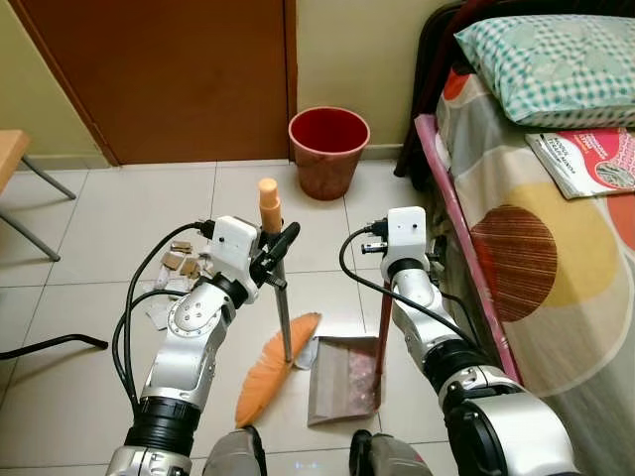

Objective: Sweep floor

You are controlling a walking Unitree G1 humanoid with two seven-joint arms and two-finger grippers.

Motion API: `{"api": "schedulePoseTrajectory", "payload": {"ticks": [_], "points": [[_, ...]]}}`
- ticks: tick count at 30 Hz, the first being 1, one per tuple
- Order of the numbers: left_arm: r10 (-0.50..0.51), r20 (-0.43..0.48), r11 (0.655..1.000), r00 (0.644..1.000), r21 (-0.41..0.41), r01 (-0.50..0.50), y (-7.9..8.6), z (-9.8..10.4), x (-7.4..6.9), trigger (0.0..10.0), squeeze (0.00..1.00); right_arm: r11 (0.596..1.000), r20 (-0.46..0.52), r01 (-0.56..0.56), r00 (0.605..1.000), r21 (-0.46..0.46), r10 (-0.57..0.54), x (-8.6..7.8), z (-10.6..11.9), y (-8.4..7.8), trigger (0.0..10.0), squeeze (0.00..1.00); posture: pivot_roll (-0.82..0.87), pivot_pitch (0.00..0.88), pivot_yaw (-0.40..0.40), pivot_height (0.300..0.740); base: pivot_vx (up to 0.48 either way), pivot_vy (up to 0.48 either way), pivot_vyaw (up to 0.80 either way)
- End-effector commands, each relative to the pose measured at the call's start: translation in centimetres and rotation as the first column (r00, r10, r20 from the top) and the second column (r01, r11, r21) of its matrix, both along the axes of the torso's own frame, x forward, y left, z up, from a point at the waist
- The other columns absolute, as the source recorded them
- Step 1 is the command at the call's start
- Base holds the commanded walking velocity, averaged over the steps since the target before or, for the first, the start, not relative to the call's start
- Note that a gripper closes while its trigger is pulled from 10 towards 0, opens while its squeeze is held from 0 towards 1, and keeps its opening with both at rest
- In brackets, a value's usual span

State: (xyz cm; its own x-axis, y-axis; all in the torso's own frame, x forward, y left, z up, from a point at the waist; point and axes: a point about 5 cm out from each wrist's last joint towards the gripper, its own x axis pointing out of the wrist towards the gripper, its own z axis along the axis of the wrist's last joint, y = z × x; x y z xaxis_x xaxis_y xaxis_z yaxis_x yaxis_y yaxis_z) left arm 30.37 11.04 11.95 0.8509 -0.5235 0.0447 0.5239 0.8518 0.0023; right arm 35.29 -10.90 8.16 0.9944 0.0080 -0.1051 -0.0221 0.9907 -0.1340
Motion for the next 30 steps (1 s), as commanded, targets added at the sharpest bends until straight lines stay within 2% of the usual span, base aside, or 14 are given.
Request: {"api": "schedulePoseTrajectory", "payload": {"ticks": [1,2,4,7,12,16,17,18,20,24,26,30], "points": [[-0.009,-0.040,0.995,0.999,-0.096,0.005,-0.8,-0.1,-0.4,10.0,0.00,1.000,-0.026,-0.014,1.000,-0.008,0.013,-0.2,-0.5,-0.1,10.0,0.00,0.17,0.144,-0.069,0.740,0.000,0.000,0.00],[-0.009,-0.040,0.995,0.999,-0.096,0.005,-0.8,-0.1,-0.4,10.0,0.00,1.000,-0.026,-0.014,1.000,-0.008,0.013,-0.2,-0.5,-0.1,10.0,0.00,0.17,0.144,-0.069,0.740,0.000,0.000,0.00],[0.007,-0.048,0.985,0.999,-0.172,-0.015,-1.4,0.5,-0.4,10.0,0.00,1.000,-0.028,-0.017,0.999,-0.010,0.017,-0.2,-0.6,0.0,10.0,0.00,0.17,0.143,-0.073,0.740,0.000,0.000,0.00],[0.004,-0.057,0.971,0.998,-0.240,-0.018,-2.1,1.1,-0.2,10.0,0.00,1.000,-0.031,-0.022,0.999,-0.013,0.022,-0.2,-0.6,0.1,10.0,0.00,0.17,0.143,-0.076,0.740,0.000,0.000,0.00],[-0.002,-0.062,0.955,0.998,-0.296,-0.016,-2.7,1.7,0.0,10.0,0.00,1.000,-0.039,-0.029,0.999,-0.010,0.028,-0.2,-0.7,0.1,10.0,0.00,0.18,0.129,-0.087,0.740,0.000,0.000,0.00],[0.022,-0.053,0.946,0.998,-0.323,-0.038,-2.3,2.5,0.4,10.0,0.00,0.999,-0.043,-0.034,0.999,-0.007,0.033,-0.2,-0.7,0.2,10.0,0.00,0.18,0.127,-0.091,0.740,0.000,0.000,0.00],[0.047,-0.046,0.943,0.998,-0.327,-0.060,-1.8,2.8,0.6,10.0,0.00,0.999,-0.044,-0.035,0.998,-0.005,0.035,-0.2,-0.7,0.3,10.0,0.00,0.18,0.127,-0.090,0.740,0.000,0.000,0.00],[0.056,-0.042,0.944,0.998,-0.324,-0.067,-1.6,2.9,0.7,10.0,0.00,0.999,-0.044,-0.035,0.998,-0.005,0.035,-0.2,-0.7,0.3,10.0,0.00,0.18,0.127,-0.090,0.740,0.000,0.000,0.00],[0.126,-0.022,0.946,0.992,-0.298,-0.126,-0.1,3.1,1.1,10.0,0.00,0.999,-0.045,-0.036,0.998,-0.004,0.035,-0.2,-0.7,0.4,10.0,0.00,0.18,0.126,-0.085,0.740,0.000,0.000,0.00],[0.173,0.009,0.950,0.985,-0.266,-0.165,1.0,3.5,1.5,10.0,0.00,0.999,-0.045,-0.034,0.998,0.002,0.034,-0.1,-0.6,0.4,10.0,0.00,0.16,0.127,-0.086,0.740,0.000,0.000,0.00],[0.228,0.068,0.959,0.971,-0.186,-0.212,2.7,3.8,1.6,10.0,0.00,1.000,-0.047,-0.028,0.998,0.015,0.029,0.1,-0.5,0.1,10.0,0.00,0.13,0.132,-0.087,0.740,0.000,0.000,0.00],[0.267,0.060,0.954,0.962,-0.157,-0.255,3.8,3.2,1.3,10.0,0.00,0.999,-0.050,0.002,0.999,0.053,0.001,0.3,-0.3,-0.5,10.0,0.00,0.11,0.142,-0.082,0.740,0.000,0.000,0.00]]}}
